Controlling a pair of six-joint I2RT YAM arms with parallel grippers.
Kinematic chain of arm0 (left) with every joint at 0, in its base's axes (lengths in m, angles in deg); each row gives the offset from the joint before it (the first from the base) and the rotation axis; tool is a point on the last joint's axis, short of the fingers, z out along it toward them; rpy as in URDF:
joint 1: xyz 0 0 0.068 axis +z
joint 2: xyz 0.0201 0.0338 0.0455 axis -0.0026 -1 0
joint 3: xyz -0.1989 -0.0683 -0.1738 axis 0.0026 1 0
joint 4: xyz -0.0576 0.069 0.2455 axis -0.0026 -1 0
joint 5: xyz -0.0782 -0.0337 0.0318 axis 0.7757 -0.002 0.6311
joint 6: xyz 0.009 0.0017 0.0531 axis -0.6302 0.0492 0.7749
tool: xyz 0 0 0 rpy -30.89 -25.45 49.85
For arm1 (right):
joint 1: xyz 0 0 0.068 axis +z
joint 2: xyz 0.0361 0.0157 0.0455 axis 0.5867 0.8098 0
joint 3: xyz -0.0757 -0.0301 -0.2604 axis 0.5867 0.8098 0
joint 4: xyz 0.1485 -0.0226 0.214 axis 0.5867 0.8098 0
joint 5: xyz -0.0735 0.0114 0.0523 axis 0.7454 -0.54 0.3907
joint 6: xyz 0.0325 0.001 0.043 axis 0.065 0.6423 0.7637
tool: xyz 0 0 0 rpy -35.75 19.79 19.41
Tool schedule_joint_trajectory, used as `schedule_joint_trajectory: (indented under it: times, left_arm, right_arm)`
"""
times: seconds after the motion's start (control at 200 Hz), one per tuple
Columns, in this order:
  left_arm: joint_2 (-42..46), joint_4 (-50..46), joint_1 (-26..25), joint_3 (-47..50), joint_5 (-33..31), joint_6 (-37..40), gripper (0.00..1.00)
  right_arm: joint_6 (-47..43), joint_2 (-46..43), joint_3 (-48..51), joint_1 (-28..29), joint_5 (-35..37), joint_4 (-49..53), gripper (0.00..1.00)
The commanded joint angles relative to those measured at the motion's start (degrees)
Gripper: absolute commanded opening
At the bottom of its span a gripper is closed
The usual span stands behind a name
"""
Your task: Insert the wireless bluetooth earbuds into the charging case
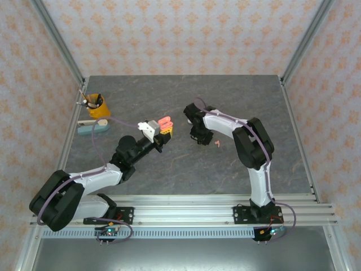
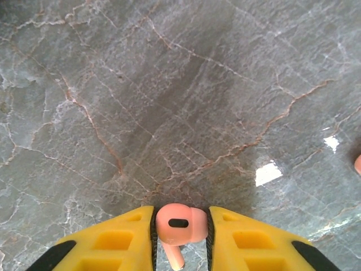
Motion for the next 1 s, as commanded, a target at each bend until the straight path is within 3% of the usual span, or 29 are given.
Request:
schedule_joint_trajectory:
  times: [0.0,0.636,0.996]
  left_arm:
    - [1.58,0.20,-0.59,-1.76,0.10,-0.06,0.00]
    - [3.06,-4.99,-0.60,-4.01,1.30,0.97,0.00]
    - [3.34,-8.05,-0.58,-6.79,4.98,0.98,0.00]
  right_arm:
    - [-1.10,-1.61,2.23,0.03,3.06,0.11,0.27]
    - [-9.71,-15.65,12.70,0.59,9.77,-8.58,0.26]
    - [-19.04,-30.44,17.27,0.59,13.39,-15.99,0.26]
